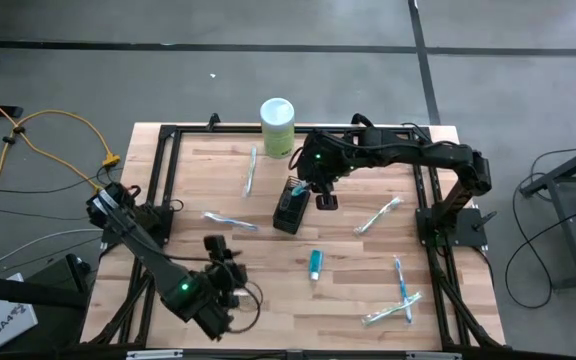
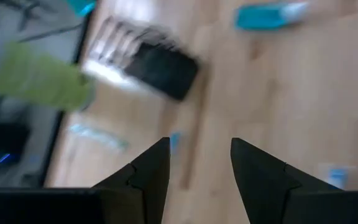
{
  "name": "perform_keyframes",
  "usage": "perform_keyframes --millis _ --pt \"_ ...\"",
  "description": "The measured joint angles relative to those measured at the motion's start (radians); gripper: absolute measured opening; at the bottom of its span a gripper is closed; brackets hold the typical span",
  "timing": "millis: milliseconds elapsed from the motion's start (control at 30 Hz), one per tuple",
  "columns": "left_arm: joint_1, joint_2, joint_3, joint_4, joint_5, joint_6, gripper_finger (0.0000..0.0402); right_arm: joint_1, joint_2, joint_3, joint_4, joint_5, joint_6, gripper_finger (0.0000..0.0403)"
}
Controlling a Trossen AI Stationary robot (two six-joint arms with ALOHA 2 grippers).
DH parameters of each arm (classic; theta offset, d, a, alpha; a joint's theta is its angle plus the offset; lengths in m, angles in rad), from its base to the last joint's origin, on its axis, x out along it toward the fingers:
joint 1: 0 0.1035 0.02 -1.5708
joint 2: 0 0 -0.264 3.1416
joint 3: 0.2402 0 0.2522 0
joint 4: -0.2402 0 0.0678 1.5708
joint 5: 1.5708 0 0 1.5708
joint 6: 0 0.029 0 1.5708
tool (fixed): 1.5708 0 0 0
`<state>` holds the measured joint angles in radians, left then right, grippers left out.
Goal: Pick & Place toothbrushing station
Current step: Put the right blue mouthwash into the middle section of the black wire organizer
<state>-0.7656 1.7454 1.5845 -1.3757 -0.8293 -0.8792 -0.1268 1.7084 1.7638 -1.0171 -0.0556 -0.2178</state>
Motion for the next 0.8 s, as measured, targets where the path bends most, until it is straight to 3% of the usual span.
perform_keyframes --millis 200,800 --pt "0.037 0.000 -0.001 -0.201 -0.010 -0.190 0.0160 0.000 0.004 0.000 0.005 -0.001 0.020 0.0088" --pt "0.089 -0.004 -0.041 -0.196 -0.011 -0.111 0.0160 -0.018 0.093 -0.002 -0.022 0.011 0.004 0.0088"
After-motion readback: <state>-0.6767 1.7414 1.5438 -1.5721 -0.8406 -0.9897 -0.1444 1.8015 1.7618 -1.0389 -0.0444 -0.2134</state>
